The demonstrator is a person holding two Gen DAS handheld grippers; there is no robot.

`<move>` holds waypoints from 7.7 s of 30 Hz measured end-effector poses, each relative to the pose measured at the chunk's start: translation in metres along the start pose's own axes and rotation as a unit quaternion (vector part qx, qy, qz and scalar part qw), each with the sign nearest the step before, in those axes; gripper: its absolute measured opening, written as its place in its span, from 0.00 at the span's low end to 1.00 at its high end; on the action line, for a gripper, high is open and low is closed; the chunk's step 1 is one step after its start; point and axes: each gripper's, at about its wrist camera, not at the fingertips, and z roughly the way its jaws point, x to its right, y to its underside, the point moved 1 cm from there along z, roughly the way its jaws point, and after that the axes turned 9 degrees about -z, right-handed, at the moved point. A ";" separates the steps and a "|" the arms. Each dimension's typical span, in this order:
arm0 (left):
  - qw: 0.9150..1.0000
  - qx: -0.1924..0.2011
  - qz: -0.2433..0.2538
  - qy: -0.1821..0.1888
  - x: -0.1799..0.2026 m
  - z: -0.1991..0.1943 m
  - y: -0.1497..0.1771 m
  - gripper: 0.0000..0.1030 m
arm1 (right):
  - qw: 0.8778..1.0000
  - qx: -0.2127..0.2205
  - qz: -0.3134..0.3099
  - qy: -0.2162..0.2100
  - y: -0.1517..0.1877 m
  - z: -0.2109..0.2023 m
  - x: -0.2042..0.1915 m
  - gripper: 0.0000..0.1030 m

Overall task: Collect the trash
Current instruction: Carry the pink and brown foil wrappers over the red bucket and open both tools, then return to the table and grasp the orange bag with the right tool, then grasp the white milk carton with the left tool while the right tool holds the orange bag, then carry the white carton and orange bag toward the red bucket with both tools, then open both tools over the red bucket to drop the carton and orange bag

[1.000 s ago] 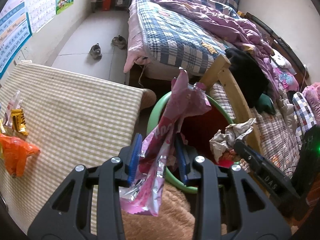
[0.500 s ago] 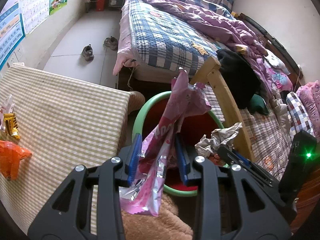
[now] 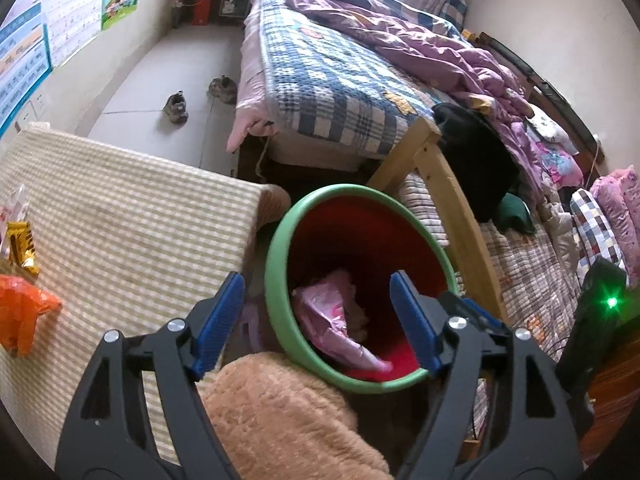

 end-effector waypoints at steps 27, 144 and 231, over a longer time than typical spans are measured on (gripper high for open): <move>0.953 0.085 -0.247 -0.152 -0.257 -0.138 0.076 0.77 | 0.905 -0.075 -0.349 -0.231 0.022 0.081 -0.322 0.63; 0.987 0.076 -0.069 -0.127 -0.139 -0.108 0.043 0.35 | 0.950 -0.056 -0.231 -0.201 0.041 0.025 -0.194 0.15; 0.997 0.017 -0.032 -0.071 -0.079 -0.048 0.034 0.71 | 0.997 -0.010 -0.065 -0.041 0.004 0.010 -0.053 0.47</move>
